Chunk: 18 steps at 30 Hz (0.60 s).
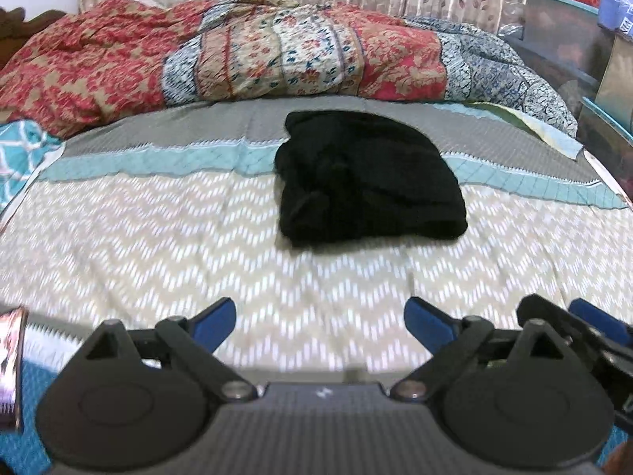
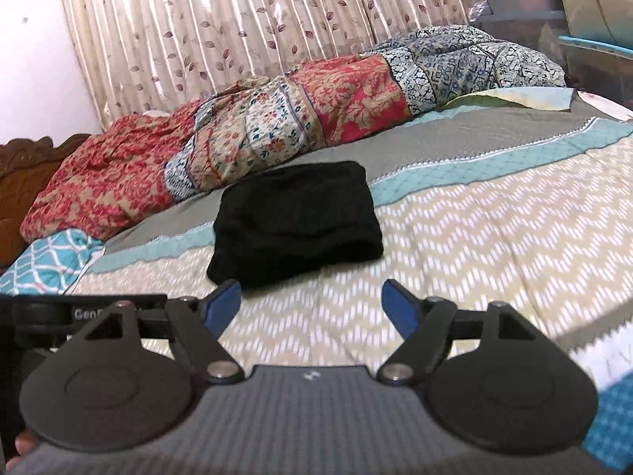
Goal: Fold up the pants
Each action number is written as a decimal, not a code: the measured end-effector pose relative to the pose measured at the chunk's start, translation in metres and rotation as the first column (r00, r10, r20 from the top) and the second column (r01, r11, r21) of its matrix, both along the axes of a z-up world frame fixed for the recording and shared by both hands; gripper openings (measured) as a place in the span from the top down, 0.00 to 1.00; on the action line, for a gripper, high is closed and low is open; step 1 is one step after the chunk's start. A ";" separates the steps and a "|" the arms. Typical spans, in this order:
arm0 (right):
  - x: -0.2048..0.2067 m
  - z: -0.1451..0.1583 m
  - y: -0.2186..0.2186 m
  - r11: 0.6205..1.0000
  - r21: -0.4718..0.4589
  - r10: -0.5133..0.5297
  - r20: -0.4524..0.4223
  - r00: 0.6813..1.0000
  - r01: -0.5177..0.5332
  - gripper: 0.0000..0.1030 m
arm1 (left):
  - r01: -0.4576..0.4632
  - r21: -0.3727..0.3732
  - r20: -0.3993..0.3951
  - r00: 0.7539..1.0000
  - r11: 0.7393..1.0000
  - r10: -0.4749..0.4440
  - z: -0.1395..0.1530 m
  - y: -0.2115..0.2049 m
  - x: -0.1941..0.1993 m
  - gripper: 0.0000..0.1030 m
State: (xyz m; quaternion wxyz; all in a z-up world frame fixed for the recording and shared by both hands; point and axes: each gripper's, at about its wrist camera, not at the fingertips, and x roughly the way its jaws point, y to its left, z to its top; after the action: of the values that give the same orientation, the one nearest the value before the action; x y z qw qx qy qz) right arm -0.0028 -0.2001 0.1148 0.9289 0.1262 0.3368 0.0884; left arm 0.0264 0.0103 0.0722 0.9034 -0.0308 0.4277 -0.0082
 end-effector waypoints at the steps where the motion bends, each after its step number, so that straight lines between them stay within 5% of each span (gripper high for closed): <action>1: -0.006 0.000 0.000 1.000 0.000 0.001 -0.003 1.000 -0.001 0.17 | -0.007 0.002 -0.008 1.000 1.000 0.007 0.000 0.001 -0.006 0.07; 11: -0.064 -0.009 0.014 1.000 -0.016 -0.002 -0.059 0.998 0.001 0.00 | -0.023 0.072 -0.032 0.999 0.997 0.025 -0.007 0.000 -0.071 0.00; 18: -0.076 -0.018 0.019 1.000 -0.014 -0.013 -0.178 0.984 0.011 0.00 | -0.017 0.105 -0.025 0.999 0.994 0.020 -0.014 -0.004 -0.098 0.00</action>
State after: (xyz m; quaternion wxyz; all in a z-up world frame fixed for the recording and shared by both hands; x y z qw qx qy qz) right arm -0.0789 -0.1813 0.0967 0.8963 0.1298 0.4184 0.0690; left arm -0.0711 0.0062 0.0585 0.8981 0.0128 0.4391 0.0230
